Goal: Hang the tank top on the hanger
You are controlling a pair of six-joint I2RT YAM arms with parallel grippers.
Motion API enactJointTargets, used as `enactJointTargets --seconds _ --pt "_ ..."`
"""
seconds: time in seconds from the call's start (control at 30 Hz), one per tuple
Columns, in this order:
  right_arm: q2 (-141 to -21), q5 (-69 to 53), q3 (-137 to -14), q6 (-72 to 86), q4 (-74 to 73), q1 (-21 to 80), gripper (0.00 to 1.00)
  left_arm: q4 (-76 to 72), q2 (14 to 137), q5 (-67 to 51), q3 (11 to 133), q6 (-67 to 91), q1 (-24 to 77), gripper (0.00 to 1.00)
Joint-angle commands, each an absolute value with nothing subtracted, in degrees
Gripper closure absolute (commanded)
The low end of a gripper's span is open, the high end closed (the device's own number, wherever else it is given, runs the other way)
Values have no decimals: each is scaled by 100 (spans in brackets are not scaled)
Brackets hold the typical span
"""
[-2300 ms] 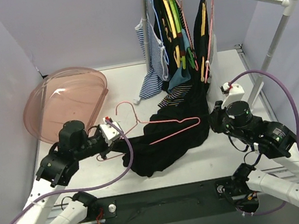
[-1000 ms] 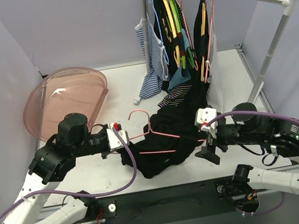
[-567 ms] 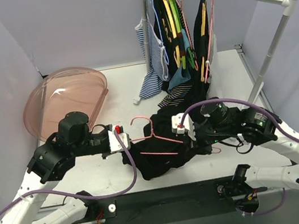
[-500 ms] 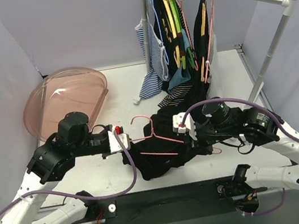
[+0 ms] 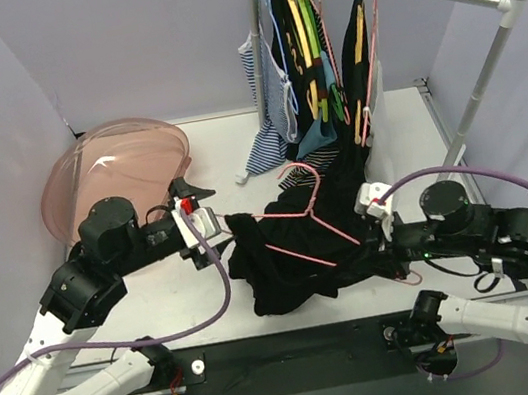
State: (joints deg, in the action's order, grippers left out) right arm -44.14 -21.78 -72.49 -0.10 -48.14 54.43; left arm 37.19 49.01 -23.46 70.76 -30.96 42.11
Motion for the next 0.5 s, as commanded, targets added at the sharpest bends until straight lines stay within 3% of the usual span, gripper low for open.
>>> enactJointTargets --seconds 0.0,0.17,0.33,0.47 --pt "-4000 -1732 -7453 659 -5113 5458 100 3112 4668 -1486 7208 -2734 4192 3" --pt "-3464 -1021 -7585 1089 -5668 5458 100 2945 4237 -1520 6253 -2252 4192 3" --pt "-3094 -581 -7699 1327 -6178 5441 100 1453 4034 -1952 4363 -1346 4420 3" --pt "-2980 -396 -7805 1415 -6284 5414 100 415 4550 -258 3271 -1545 6207 3"
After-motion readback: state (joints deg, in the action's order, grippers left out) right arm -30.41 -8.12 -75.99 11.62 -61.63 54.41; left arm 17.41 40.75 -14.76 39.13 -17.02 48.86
